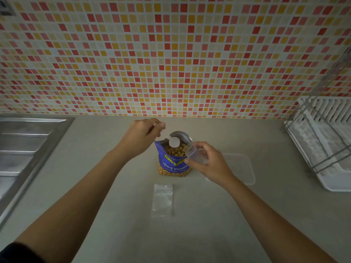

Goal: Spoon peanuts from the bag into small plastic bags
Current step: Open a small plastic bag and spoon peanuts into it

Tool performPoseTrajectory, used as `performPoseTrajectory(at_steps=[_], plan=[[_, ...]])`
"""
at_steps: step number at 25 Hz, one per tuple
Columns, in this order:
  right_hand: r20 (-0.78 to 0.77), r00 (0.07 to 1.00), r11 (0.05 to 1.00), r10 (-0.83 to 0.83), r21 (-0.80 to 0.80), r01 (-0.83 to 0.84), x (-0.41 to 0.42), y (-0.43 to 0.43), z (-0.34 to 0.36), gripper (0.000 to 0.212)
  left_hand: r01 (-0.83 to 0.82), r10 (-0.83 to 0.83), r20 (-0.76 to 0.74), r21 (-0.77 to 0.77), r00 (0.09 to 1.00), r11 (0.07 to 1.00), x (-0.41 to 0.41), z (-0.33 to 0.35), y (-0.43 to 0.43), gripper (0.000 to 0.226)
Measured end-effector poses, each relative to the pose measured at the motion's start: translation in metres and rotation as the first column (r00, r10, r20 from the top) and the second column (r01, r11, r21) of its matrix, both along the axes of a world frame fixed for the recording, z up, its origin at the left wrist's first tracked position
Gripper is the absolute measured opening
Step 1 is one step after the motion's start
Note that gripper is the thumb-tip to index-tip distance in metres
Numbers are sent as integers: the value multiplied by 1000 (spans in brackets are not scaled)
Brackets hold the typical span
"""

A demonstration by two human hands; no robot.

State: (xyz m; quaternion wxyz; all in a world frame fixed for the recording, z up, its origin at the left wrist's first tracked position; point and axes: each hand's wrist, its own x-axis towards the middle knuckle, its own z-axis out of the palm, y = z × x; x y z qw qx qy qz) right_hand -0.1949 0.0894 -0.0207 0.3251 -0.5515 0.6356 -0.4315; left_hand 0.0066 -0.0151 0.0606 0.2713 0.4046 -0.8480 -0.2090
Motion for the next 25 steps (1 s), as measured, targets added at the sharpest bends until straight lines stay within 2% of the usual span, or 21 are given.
performPoseTrajectory(at_steps=[3, 5, 7, 9, 10, 12, 15, 20, 23, 25], plan=[[-24, 999, 1000, 24, 10, -24, 0, -4, 2, 46, 80, -63, 175, -91, 983, 993, -8, -11, 0, 31], [-36, 999, 1000, 29, 9, -28, 0, -5, 2, 46, -3, 12, 185, -44, 983, 999, -14, -30, -4, 32], [-40, 999, 1000, 22, 7, -22, -1, -4, 1, 47, -222, 216, 54, 180, 975, 958, -16, -45, -11, 34], [-39, 999, 1000, 14, 19, -14, -1, -4, 0, 48, -359, 434, -58, 470, 899, 806, -14, -52, -15, 35], [-36, 999, 1000, 14, 25, -13, -2, -4, 0, 48, -372, 483, -66, 550, 873, 748, -13, -54, -16, 34], [-31, 999, 999, 20, 32, -19, -3, -4, 1, 47, -343, 498, -81, 629, 864, 698, -12, -57, -17, 34], [-26, 999, 999, 29, 29, -28, -3, -5, 1, 46, -231, 517, -187, 735, 835, 638, -9, -60, -15, 35], [-56, 997, 999, -49, -12, 49, -5, -6, 4, 49, -188, 605, -241, 808, 759, 559, -10, -64, -18, 34], [-132, 983, 991, -129, -61, 121, -8, -10, 10, 55, -237, 668, -233, 812, 707, 534, -6, -64, -23, 32], [-261, 959, 992, -113, -76, 97, -7, -13, 11, 56, -254, 692, -241, 808, 680, 531, -3, -60, -27, 30]])
